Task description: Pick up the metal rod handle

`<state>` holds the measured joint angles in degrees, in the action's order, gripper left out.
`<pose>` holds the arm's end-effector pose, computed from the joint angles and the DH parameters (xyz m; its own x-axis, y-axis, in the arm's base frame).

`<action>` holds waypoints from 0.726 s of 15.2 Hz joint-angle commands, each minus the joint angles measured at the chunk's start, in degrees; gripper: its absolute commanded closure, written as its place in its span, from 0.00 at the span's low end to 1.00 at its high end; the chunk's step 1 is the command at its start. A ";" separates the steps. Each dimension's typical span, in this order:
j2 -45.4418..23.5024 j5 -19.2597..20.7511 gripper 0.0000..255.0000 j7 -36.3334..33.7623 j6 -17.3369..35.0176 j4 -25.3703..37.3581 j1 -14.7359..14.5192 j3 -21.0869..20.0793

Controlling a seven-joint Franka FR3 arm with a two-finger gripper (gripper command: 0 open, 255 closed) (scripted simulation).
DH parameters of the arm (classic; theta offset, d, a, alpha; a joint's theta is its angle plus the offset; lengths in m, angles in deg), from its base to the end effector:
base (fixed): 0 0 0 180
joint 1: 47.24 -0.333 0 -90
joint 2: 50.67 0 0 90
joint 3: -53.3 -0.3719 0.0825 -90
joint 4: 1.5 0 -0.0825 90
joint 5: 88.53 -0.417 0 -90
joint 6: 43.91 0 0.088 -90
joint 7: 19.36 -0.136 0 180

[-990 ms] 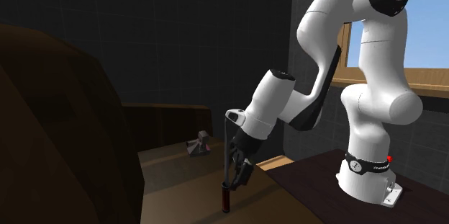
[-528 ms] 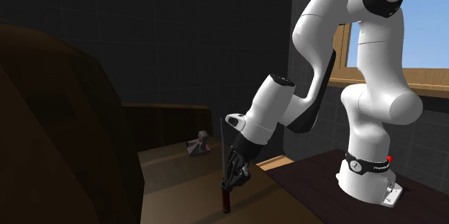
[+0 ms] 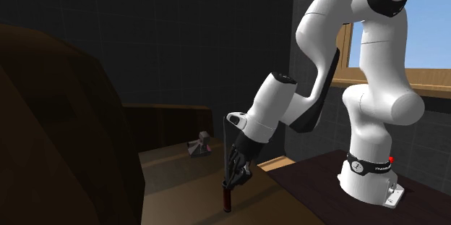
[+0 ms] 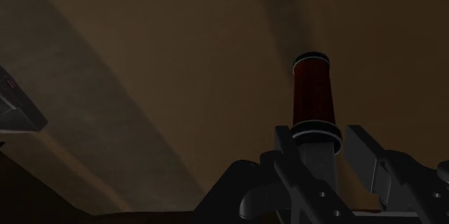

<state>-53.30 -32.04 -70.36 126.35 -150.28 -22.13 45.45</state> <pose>0.4682 -0.0894 0.2607 0.9044 -0.1914 0.3814 -0.2678 -0.9504 0.1580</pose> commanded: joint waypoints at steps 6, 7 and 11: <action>6.14 -16.58 1.00 14.31 -3.05 -2.03 -1.02 -1.35; 7.02 -18.62 1.00 16.05 -3.65 -2.19 -1.45 -1.26; 10.31 -25.43 1.00 21.88 -6.36 -2.40 -3.43 -0.45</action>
<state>-43.82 -55.85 -49.84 120.63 -152.55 -25.10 44.79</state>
